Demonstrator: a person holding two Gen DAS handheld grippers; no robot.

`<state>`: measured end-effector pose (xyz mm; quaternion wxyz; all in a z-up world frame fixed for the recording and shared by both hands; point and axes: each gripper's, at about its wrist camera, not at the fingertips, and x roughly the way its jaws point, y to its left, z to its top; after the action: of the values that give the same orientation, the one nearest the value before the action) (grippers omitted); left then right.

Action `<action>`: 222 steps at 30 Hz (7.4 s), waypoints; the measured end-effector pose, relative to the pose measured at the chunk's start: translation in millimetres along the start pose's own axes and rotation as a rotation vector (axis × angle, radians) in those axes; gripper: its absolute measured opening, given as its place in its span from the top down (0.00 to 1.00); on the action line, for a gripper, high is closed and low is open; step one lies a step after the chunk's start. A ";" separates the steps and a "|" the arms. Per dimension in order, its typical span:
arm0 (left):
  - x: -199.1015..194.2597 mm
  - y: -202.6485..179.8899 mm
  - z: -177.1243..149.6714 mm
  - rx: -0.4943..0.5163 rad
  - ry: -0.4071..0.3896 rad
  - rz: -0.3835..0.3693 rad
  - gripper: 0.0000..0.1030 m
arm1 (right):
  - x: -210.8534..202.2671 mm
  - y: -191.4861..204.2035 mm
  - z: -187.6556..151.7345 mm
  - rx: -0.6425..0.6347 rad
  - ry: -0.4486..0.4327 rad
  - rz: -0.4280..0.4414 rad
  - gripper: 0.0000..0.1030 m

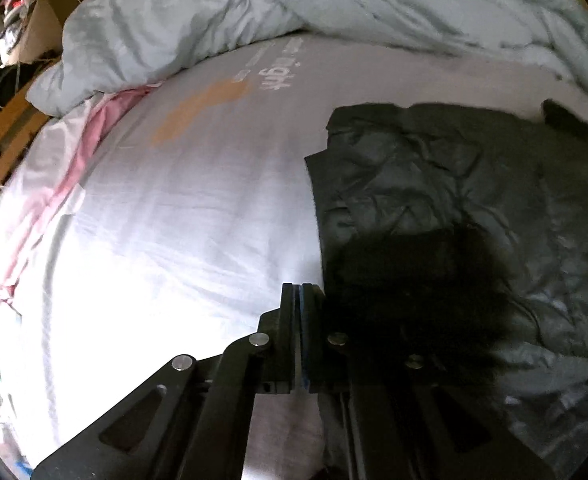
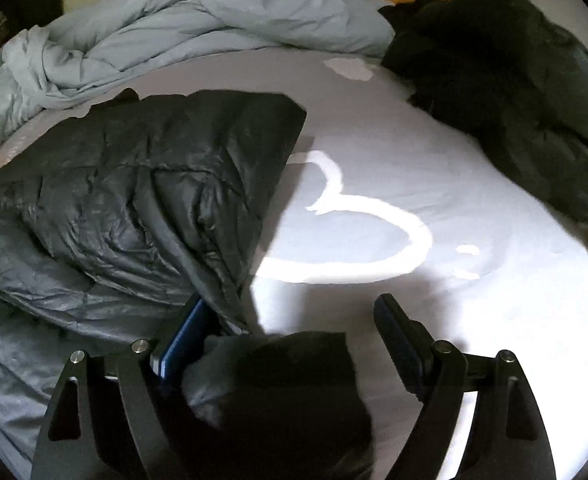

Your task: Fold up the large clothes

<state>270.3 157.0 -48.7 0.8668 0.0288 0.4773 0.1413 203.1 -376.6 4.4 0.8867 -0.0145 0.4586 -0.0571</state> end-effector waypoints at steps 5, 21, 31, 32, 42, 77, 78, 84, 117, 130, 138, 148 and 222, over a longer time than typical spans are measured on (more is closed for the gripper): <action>-33.9 17.8 -3.8 -0.056 -0.110 -0.098 0.98 | -30.4 1.7 5.7 0.002 -0.111 0.038 0.18; -127.4 12.6 -53.5 0.039 -0.216 -0.267 0.22 | -75.0 9.8 -16.8 -0.014 -0.167 0.077 0.18; -80.8 15.8 -85.1 -0.075 -0.074 -0.340 0.18 | -80.2 -24.5 -55.3 0.112 -0.119 0.147 0.17; -76.3 18.4 -85.2 -0.096 -0.058 -0.384 0.31 | -76.5 -31.2 -58.4 0.145 -0.101 0.173 0.17; -150.7 41.7 -94.4 -0.128 -0.306 -0.523 0.94 | -97.1 -32.1 -62.5 0.171 -0.232 0.267 0.91; -235.2 -25.8 -166.6 0.147 -0.571 -0.416 0.01 | -172.7 51.1 -128.6 -0.085 -0.445 0.099 0.12; -237.2 -30.5 -170.9 0.160 -0.571 -0.431 0.01 | -171.7 55.4 -131.2 -0.096 -0.438 0.106 0.12; -233.1 -49.5 -187.1 0.212 -0.515 -0.414 0.01 | -166.6 80.9 -159.2 -0.172 -0.382 0.055 0.11; -147.8 -75.4 -189.4 0.254 -0.305 -0.109 0.02 | -98.3 143.4 -163.8 -0.444 -0.296 -0.277 0.12; -183.6 -54.2 -187.0 0.211 -0.345 -0.196 0.81 | -143.0 118.9 -166.2 -0.296 -0.354 -0.164 0.83; -206.0 -38.8 -223.6 0.197 -0.322 -0.246 0.75 | -178.7 114.4 -197.3 -0.291 -0.347 -0.130 0.83; -223.3 -10.9 -195.4 0.093 -0.411 -0.211 0.22 | -195.5 90.1 -169.4 -0.138 -0.348 -0.076 0.50; -134.5 55.2 -70.9 -0.130 -0.301 -0.529 0.93 | -104.1 -9.8 -40.1 0.082 -0.321 0.183 0.37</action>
<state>131.1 167.2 33.2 0.9344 -0.1312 0.3247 -0.0649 109.9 -373.3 66.4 0.9498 0.0543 0.3081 0.0083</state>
